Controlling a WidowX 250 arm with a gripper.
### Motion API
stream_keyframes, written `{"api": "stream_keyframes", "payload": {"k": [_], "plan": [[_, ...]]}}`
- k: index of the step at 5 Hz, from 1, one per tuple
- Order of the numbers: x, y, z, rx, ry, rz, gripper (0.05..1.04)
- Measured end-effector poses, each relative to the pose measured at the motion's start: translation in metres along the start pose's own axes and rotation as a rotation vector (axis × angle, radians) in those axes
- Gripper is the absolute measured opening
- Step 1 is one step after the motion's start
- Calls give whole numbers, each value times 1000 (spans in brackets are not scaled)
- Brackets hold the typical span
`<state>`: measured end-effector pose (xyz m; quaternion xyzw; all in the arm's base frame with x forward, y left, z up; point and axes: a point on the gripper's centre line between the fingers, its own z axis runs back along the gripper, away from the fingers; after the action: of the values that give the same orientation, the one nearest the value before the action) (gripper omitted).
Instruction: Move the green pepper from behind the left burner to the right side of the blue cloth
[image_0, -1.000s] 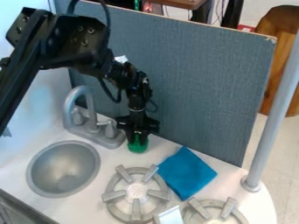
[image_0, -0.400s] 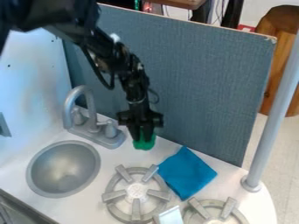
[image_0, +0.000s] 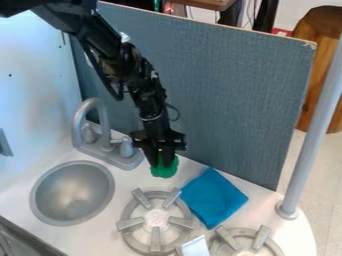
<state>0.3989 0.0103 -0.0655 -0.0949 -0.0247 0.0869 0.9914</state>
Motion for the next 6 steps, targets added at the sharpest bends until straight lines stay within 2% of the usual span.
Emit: {"api": "stream_keyframes", "payload": {"k": [1,2,3,4,5,6], "plan": [[-4,-39,-2,-41,26,-55,391],[3,-87,-13,-54,8,-152,391],[-2,-122,-41,-51,33,-214,391],[0,-149,-50,-56,31,-261,391],[1,-153,-49,-61,27,-269,391],[-5,-158,-62,-61,43,-286,391]]}}
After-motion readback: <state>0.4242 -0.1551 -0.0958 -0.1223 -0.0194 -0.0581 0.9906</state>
